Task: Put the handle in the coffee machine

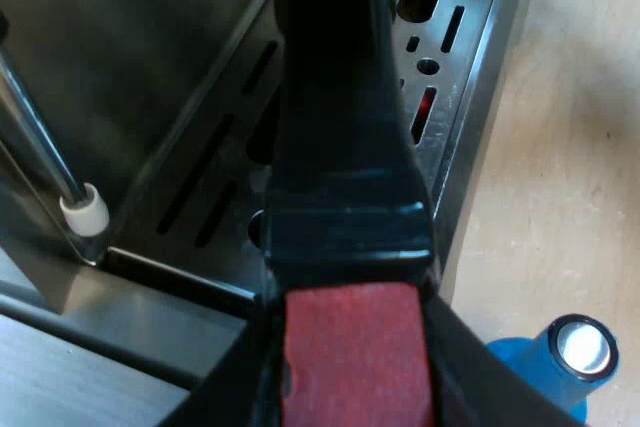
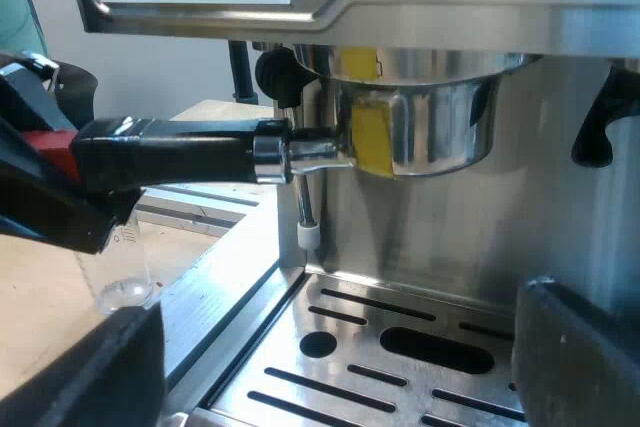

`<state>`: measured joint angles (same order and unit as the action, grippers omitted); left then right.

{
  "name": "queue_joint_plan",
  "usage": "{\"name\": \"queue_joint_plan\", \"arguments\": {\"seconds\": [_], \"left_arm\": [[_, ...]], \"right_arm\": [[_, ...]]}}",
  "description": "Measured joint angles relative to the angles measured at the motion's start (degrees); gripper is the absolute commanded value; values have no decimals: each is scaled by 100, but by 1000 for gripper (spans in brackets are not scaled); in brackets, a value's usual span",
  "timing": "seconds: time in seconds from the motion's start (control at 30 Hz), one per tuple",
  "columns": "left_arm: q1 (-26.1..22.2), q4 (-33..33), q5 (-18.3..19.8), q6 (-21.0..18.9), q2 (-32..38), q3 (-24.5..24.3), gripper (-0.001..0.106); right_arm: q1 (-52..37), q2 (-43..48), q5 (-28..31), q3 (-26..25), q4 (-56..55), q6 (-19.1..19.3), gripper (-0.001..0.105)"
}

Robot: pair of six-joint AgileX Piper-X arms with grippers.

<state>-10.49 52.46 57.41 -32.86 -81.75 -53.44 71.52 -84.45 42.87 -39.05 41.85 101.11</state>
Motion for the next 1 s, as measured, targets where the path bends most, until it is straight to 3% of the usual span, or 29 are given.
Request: {"name": "queue_joint_plan", "arguments": {"seconds": [1.0], "left_arm": [[0,-165,-115,-122,4,-81,1]], "right_arm": [[0,0,0,0,0,0,72]]}}
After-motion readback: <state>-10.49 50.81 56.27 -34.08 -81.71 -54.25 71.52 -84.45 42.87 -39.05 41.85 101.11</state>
